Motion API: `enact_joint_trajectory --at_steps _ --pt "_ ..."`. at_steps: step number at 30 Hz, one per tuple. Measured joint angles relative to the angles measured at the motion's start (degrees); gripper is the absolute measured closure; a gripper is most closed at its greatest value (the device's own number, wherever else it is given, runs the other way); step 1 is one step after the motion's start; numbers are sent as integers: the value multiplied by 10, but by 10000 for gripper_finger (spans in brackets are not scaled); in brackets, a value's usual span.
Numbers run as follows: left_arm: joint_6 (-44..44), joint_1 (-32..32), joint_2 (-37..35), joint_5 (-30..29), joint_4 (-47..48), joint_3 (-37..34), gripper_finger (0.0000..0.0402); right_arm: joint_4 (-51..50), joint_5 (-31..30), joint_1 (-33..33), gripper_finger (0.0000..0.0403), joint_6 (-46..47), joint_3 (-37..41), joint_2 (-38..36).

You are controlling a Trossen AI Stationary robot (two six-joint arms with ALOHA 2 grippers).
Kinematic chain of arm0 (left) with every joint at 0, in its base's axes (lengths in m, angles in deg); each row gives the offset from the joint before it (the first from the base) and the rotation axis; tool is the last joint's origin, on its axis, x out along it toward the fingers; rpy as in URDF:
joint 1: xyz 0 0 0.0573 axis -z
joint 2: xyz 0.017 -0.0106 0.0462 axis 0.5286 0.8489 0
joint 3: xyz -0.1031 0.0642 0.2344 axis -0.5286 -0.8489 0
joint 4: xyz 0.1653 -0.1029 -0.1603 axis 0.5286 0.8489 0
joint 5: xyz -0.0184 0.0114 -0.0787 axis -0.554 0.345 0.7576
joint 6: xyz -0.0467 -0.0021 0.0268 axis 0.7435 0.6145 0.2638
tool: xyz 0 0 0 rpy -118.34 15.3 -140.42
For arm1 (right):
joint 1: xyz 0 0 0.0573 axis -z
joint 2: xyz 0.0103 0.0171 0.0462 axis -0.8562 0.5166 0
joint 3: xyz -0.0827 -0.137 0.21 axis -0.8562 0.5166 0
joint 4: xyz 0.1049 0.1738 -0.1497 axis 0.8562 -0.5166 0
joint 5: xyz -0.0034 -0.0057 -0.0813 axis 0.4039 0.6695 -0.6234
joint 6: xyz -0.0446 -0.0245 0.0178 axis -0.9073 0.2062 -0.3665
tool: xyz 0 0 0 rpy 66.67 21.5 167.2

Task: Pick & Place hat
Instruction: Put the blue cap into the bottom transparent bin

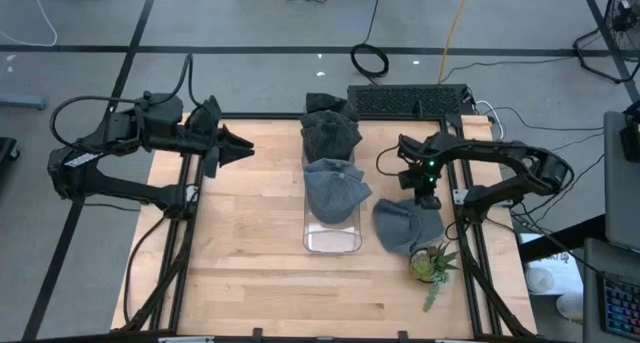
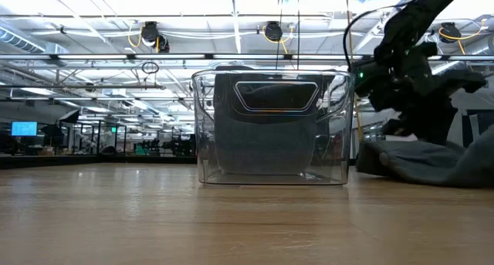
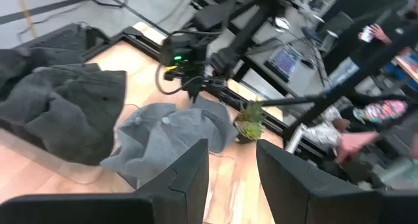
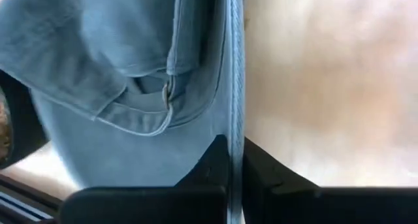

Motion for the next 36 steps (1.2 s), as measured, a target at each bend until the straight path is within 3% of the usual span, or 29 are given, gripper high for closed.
enact_joint_trajectory --at_steps 9,16,24,32,36 --pt "89 0 0 -58 -1 0 266 -85 -74 -1 402 103 -53 -113" --pt "165 0 0 -64 -45 0 266 -141 -137 -1 402 146 -114 -167" --pt "171 0 0 -69 -84 0 266 -160 -182 -1 403 176 -235 -179" --pt "217 0 0 -95 -87 0 266 -184 -311 -1 403 161 -376 -175" --pt "238 0 0 -110 -87 0 266 -163 -343 -4 403 158 -428 -175"
